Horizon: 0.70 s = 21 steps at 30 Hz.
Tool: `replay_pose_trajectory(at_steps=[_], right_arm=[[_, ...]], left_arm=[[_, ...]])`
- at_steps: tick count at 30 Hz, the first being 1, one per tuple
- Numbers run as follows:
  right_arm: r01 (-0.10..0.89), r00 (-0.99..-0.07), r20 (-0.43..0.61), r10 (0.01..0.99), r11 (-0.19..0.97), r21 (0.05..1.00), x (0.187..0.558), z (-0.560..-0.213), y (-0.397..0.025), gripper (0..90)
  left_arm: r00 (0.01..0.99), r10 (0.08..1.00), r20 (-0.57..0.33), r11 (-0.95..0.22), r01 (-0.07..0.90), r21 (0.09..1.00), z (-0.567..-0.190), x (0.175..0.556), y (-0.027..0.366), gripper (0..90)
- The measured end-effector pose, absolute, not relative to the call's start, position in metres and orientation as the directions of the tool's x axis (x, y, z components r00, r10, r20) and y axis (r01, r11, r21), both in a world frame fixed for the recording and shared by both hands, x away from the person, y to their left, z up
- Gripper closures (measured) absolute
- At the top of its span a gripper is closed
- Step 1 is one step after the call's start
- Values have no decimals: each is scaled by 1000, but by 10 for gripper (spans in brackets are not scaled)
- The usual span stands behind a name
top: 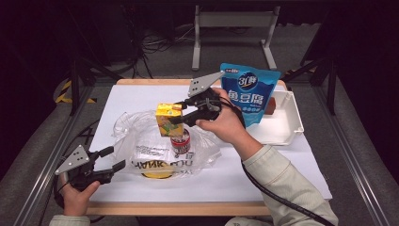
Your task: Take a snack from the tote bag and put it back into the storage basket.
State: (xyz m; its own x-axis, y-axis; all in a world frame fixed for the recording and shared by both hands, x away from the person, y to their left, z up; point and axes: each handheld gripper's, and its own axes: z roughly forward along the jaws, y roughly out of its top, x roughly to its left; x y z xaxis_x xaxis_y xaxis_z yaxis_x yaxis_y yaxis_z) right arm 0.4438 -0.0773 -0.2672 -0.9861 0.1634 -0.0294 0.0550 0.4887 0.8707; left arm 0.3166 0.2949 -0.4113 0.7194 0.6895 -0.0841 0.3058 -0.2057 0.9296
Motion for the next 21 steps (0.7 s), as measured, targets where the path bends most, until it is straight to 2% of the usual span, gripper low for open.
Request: replay_pose_trajectory(at_steps=[21], right_arm=[[73, -978, -33, 207, 483, 873, 447, -260, -128, 513]], left_arm=[[721, 687, -86, -207, 308, 929, -412, 318, 294, 283]])
